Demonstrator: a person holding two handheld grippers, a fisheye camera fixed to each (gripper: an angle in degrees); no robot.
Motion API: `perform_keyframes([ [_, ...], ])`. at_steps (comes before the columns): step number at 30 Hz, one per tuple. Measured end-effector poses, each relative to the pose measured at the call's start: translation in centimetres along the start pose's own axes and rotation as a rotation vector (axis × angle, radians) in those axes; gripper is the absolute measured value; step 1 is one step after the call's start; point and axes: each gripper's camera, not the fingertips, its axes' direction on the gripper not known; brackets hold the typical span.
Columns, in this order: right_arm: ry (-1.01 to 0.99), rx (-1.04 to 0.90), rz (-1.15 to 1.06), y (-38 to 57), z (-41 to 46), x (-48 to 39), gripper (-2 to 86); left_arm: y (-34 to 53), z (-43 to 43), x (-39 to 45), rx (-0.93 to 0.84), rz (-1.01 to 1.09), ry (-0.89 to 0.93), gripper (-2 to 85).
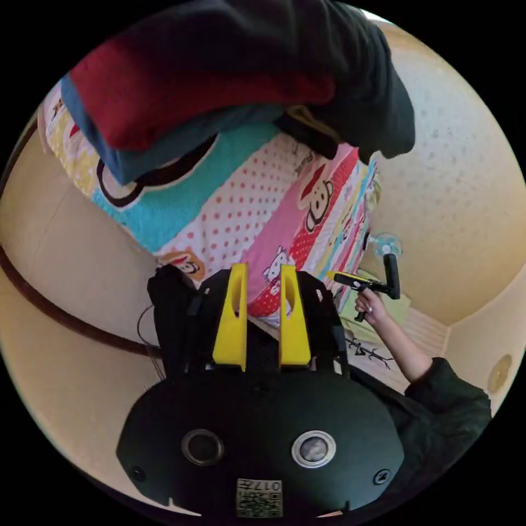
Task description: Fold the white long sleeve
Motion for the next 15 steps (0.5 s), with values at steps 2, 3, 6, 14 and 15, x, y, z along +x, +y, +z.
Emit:
perform_keyframes([
  [2, 0.160, -0.195, 0.054, 4.0, 3.8, 2.4, 3.5, 1.2, 4.0, -3.6, -0.203, -0.062, -0.202, 0.8],
  [3, 0.272, -0.350, 0.058, 6.9, 6.3, 3.6, 2.6, 2.6, 6.8, -7.0, -0.408, -0.146, -0.269, 0.1],
  [6, 0.488, -0.609, 0.011, 15.2, 10.6, 5.2, 1.2, 8.1, 9.0, -14.6, -0.875, -0.442, -0.279, -0.6],
  [14, -0.034, -0.344, 0.675, 34.3, 13.2, 8.6, 0.5, 5.0, 1.4, -14.9, -1.012, -0.542, -0.071, -1.0],
  [15, -0.132, -0.296, 0.821, 37.4, 14.8, 8.2, 0.4, 3.0, 0.8, -13.9, -1.070, -0.500, -0.159, -1.0],
])
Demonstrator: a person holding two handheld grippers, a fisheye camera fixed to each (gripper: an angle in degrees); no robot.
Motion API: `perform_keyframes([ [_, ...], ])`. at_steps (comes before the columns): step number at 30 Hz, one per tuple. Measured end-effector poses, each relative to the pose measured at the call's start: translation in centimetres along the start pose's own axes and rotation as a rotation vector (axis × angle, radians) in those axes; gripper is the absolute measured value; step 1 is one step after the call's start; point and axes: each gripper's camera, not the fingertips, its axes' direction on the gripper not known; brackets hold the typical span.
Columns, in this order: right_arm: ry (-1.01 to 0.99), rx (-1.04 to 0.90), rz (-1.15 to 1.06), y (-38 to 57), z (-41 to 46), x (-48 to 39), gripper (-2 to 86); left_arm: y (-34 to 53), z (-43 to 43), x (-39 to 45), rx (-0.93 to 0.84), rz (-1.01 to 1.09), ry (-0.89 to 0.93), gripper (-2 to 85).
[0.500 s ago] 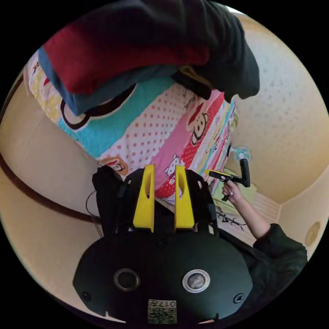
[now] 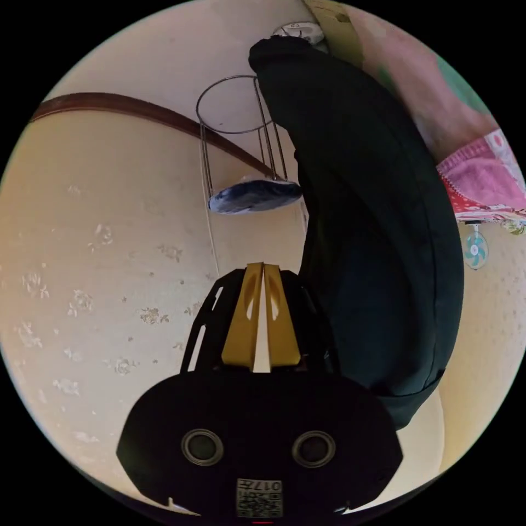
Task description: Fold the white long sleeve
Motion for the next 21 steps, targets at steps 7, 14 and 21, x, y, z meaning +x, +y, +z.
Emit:
perform_keyframes([
  [7, -0.502, -0.245, 0.302, 8.2, 21.7, -1.0, 0.4, -0.3, -8.6, 14.4, -0.086, 0.025, -0.810, -1.0],
  [14, -0.360, -0.579, 0.136, 6.7, 34.7, -5.5, 0.4, -1.7, -3.0, 28.7, -0.075, 0.115, -1.248, -0.8],
  [21, -0.360, -0.144, 0.259, -6.4, 28.8, 7.8, 0.3, -5.3, 7.2, 32.9, 0.038, 0.102, -1.322, -0.6],
])
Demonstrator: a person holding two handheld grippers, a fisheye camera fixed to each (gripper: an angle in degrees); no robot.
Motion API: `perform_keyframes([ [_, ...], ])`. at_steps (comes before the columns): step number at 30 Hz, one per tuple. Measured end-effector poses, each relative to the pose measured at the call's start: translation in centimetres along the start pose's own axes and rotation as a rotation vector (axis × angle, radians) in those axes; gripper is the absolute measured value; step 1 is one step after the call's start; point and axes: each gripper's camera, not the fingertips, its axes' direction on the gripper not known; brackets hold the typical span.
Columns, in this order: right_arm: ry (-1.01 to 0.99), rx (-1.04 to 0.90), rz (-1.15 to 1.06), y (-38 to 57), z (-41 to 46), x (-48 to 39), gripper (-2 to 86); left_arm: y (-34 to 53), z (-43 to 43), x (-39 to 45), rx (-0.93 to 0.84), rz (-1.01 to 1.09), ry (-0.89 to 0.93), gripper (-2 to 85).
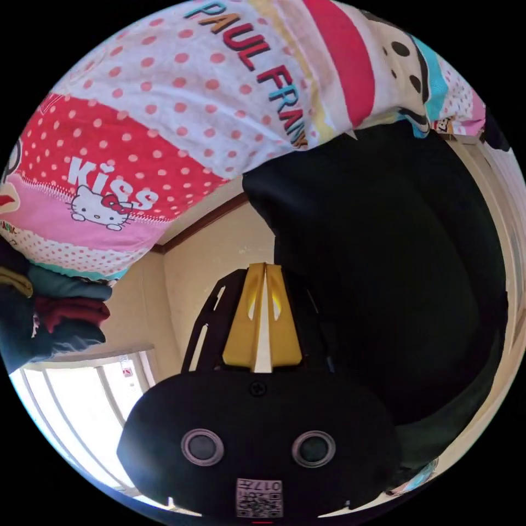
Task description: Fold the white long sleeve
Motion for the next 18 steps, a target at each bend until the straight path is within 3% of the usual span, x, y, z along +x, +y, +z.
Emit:
perform_keyframes([
  [2, -0.092, 0.228, 0.007, -2.4, -5.2, 2.1, 0.3, -1.5, 0.9, 1.9, -0.043, -0.019, -0.044, -0.5],
  [7, -0.401, 1.054, -0.114, -0.4, -17.1, 8.3, 0.4, -4.1, 2.7, 5.7, -0.082, -0.104, -0.079, -0.5],
  [10, -0.420, 1.310, -0.041, -0.3, -18.6, 11.7, 0.5, -4.6, 3.7, 7.7, -0.042, -0.171, 0.028, -0.5],
  [12, -0.398, 1.330, -0.017, -2.9, -18.7, 13.1, 0.7, -5.0, 5.0, 9.2, -0.021, -0.212, 0.144, -0.5],
  [14, -0.425, 1.172, -0.015, -7.7, -18.4, 14.5, 1.0, -5.3, 6.3, 10.5, -0.024, -0.239, 0.202, -0.5],
  [16, -0.549, 1.147, -0.125, -12.4, -17.9, 16.5, 1.8, -5.6, 7.9, 11.8, -0.042, -0.270, 0.220, -0.5],
  [18, -0.568, 1.130, -0.086, -15.3, -18.2, 18.0, 2.8, -5.9, 10.3, 13.6, -0.088, -0.314, 0.208, -0.5],
])
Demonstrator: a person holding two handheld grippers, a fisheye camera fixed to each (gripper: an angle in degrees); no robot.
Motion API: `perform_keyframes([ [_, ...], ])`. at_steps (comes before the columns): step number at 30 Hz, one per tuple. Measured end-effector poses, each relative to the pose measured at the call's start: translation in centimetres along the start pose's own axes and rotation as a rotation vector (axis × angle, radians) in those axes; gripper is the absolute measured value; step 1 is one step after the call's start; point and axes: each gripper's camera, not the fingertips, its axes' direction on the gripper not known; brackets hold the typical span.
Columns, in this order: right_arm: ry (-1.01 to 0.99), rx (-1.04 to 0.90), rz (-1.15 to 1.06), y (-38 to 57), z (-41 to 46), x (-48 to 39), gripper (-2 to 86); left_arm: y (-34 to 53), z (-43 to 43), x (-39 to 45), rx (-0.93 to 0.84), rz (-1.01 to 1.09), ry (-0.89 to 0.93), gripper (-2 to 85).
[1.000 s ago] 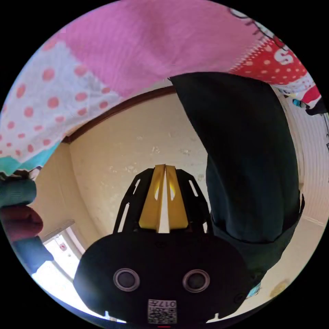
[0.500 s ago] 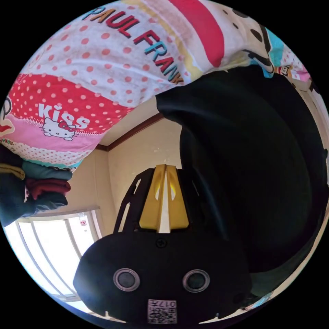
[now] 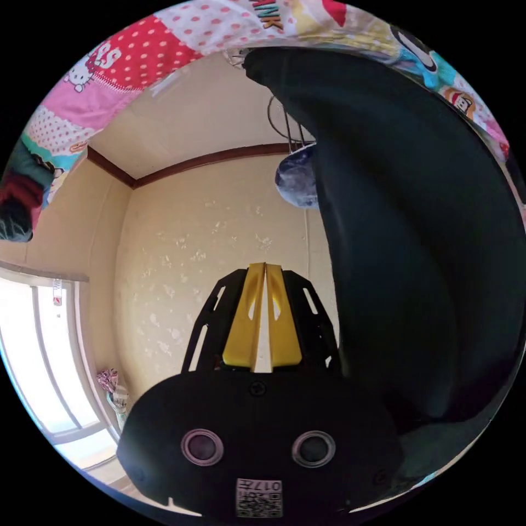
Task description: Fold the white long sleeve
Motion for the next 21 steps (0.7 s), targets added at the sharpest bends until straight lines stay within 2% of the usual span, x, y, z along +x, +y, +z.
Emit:
perform_keyframes([
  [5, 0.123, -0.028, -0.075, -4.6, 4.1, 2.7, 7.1, -0.3, 5.9, 1.9, -0.115, -0.087, -0.006, -0.5],
  [9, 0.026, -0.275, -0.034, -5.7, 11.6, 6.0, 8.6, -1.8, 9.3, 3.5, -0.156, -0.144, 0.082, -0.5],
  [11, -0.049, -0.231, 0.087, -5.3, 11.8, 7.8, 7.1, -2.8, 10.0, 4.6, -0.142, -0.155, 0.125, -0.5],
  [13, -0.174, -0.194, 0.168, -4.9, 10.6, 8.9, 4.8, -4.2, 10.4, 6.0, -0.121, -0.158, 0.157, -0.5],
  [14, -0.229, -0.169, 0.137, -4.8, 10.0, 8.7, 4.6, -5.2, 10.7, 7.0, -0.111, -0.154, 0.170, -0.5],
  [16, -0.629, -0.021, -0.003, -4.2, 6.5, 8.0, 3.8, -7.0, 11.2, 8.4, -0.108, -0.155, 0.178, -0.5],
  [18, -0.924, 0.073, -0.113, -4.1, 3.4, 6.7, 3.5, -9.3, 11.2, 9.5, -0.091, -0.181, 0.179, -0.5],
  [19, -1.019, 0.102, -0.245, -3.8, 1.1, 4.2, 3.3, -9.9, 11.0, 9.6, -0.081, -0.191, 0.180, -0.5],
  [21, -1.055, 0.101, -0.460, -2.7, -2.1, -0.8, 3.2, -12.1, 9.6, 9.7, -0.027, -0.235, 0.193, -0.5],
])
